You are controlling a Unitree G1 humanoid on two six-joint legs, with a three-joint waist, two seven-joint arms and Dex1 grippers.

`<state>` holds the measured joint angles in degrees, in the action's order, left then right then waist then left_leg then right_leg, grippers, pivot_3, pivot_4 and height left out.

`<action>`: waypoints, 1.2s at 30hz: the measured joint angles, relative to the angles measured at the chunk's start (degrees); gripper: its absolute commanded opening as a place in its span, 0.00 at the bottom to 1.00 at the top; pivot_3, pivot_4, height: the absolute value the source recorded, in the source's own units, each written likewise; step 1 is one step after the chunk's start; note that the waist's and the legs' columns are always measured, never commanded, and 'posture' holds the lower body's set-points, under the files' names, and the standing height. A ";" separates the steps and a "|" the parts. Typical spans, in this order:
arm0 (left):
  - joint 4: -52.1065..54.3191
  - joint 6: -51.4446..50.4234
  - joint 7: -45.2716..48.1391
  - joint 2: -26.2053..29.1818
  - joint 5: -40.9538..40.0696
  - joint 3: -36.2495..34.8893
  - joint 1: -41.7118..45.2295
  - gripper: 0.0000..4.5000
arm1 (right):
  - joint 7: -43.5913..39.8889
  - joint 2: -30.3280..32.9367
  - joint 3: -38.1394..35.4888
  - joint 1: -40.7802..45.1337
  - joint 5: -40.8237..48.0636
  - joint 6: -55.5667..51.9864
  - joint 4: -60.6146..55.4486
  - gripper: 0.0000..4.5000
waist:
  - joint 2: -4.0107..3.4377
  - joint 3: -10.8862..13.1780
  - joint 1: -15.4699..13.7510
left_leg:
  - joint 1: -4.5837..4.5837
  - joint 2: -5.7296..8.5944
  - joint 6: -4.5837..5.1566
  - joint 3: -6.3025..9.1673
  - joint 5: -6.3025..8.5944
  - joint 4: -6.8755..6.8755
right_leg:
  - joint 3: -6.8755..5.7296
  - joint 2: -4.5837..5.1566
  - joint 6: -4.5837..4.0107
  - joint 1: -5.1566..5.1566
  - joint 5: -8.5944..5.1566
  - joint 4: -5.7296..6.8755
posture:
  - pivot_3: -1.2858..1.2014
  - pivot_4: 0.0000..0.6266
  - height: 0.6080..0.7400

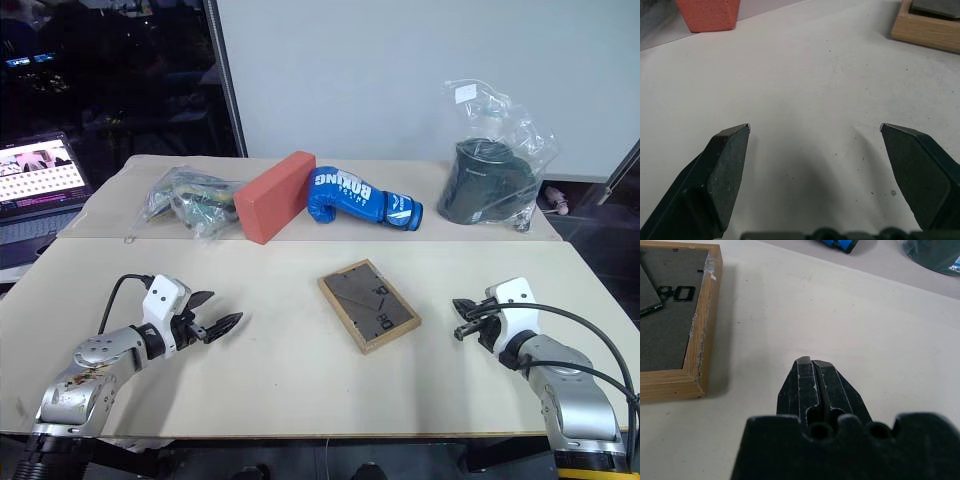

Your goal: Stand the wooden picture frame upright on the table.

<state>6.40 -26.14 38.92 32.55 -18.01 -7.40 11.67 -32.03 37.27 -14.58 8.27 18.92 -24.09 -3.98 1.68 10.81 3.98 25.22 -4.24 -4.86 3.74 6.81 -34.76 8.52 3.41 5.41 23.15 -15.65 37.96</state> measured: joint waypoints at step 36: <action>1.39 -21.59 1.41 -0.59 4.89 21.90 16.33 0.02 | -20.71 -4.36 24.19 15.70 -10.51 -1.46 4.94 0.00 | 0.05 -0.15 2.54 | -0.35 0.01 0.10 -0.01 -0.02 0.16 | 0.09 -0.05 0.00 -0.17 -0.04 0.04 | 0.52 0.24 0.85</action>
<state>7.79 -47.73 40.34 31.96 -13.12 14.50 28.00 -52.74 32.91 9.61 23.97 8.41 -25.54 0.96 1.73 10.65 6.52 24.88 -4.23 -4.77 3.73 6.79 -34.60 8.61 3.36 5.40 22.98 -15.70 38.00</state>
